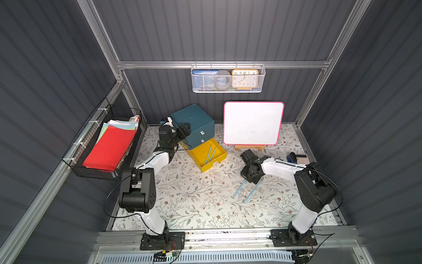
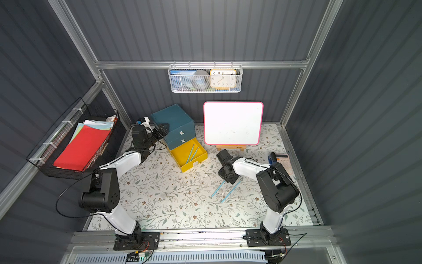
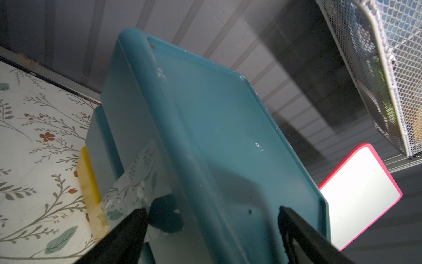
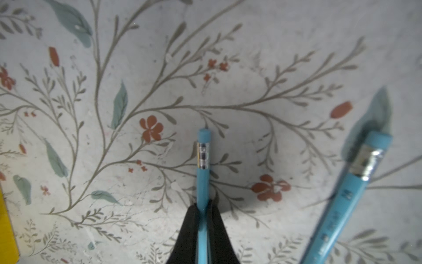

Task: Please place the pencils in the drawer according to their color
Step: Pick up the pencil from the center of the board.

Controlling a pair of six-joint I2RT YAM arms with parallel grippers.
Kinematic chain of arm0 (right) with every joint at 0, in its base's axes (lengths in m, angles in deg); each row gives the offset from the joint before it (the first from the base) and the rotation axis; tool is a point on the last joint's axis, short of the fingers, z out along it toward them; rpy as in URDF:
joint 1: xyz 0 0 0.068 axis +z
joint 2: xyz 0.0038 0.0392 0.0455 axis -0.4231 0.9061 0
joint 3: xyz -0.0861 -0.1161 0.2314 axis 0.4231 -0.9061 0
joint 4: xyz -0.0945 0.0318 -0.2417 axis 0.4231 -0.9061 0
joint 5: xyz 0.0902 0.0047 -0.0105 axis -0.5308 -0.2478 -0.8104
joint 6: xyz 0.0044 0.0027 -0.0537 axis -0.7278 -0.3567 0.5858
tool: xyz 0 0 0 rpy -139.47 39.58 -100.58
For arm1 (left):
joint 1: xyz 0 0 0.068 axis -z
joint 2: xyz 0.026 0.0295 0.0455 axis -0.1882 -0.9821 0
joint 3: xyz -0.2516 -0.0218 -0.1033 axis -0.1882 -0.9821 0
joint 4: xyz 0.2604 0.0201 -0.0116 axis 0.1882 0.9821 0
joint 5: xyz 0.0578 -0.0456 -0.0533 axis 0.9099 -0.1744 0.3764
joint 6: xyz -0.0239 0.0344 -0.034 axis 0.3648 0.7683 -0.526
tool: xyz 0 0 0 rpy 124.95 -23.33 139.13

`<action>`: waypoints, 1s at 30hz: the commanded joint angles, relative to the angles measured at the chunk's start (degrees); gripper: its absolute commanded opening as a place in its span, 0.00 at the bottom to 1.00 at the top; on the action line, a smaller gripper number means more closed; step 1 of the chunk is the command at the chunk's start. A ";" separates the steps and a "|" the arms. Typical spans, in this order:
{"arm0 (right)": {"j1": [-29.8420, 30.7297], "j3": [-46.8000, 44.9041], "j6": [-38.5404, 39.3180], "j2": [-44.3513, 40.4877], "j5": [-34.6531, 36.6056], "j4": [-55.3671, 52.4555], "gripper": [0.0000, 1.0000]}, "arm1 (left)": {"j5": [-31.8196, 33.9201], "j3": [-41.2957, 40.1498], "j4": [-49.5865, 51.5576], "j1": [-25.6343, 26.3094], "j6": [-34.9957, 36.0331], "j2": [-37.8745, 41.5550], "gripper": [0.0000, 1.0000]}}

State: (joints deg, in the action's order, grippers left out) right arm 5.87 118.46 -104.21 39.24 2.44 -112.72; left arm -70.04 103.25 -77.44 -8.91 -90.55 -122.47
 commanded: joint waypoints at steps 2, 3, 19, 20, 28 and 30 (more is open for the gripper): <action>0.58 0.42 1.66 -3.12 -2.93 1.49 0.00 | -2.02 -0.82 1.83 0.44 1.46 0.24 0.94; 0.80 0.75 1.97 -3.35 -3.33 1.62 0.00 | -1.94 -0.80 1.81 0.44 1.47 0.27 0.94; 5.38 15.46 8.48 1.46 -10.59 1.86 0.00 | -1.39 -0.80 2.02 0.44 1.39 0.52 0.94; 5.60 16.71 8.75 2.33 -10.98 3.22 0.00 | -1.32 -0.81 1.95 0.45 1.46 0.59 0.93; 6.19 26.80 10.09 9.57 -11.93 3.99 0.00 | -1.34 -0.81 2.11 0.44 1.45 0.76 0.94; 6.21 29.63 10.36 11.87 -11.93 3.71 0.00 | -1.20 -0.81 2.10 0.44 1.46 0.83 0.94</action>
State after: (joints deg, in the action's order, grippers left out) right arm 11.94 145.04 -95.27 48.92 -9.17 -108.81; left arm -69.97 103.25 -77.44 -8.91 -90.57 -122.47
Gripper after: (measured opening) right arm 0.091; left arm 0.936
